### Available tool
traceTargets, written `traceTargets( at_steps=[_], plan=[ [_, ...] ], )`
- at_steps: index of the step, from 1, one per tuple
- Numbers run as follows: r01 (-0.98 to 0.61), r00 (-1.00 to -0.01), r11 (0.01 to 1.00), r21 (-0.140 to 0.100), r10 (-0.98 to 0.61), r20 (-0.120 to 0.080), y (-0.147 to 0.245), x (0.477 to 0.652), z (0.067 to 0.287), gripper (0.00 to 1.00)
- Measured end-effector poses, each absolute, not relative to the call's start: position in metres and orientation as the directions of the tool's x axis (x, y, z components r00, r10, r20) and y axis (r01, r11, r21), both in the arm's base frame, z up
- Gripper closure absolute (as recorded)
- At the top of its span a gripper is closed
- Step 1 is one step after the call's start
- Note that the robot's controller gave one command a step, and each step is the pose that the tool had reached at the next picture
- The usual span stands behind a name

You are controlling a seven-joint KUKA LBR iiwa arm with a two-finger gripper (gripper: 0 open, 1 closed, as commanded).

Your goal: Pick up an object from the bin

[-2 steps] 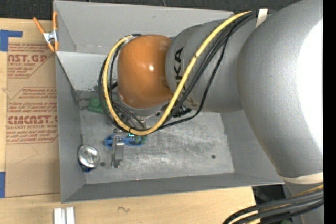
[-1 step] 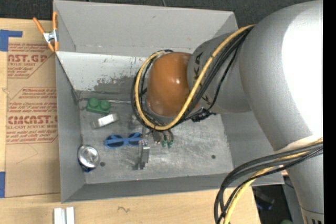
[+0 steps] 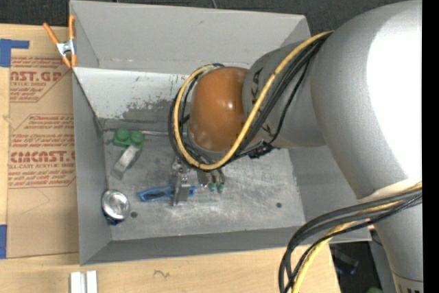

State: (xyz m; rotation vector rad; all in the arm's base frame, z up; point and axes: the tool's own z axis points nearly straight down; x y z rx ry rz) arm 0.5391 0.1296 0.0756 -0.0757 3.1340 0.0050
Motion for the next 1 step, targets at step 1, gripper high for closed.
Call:
traceTargets(
  at_steps=[1],
  plan=[
    [-0.216, -0.976, 0.976, 0.0, -0.216, -0.009, 0.1028, 0.5079, 0.2461, 1.0]
  ],
)
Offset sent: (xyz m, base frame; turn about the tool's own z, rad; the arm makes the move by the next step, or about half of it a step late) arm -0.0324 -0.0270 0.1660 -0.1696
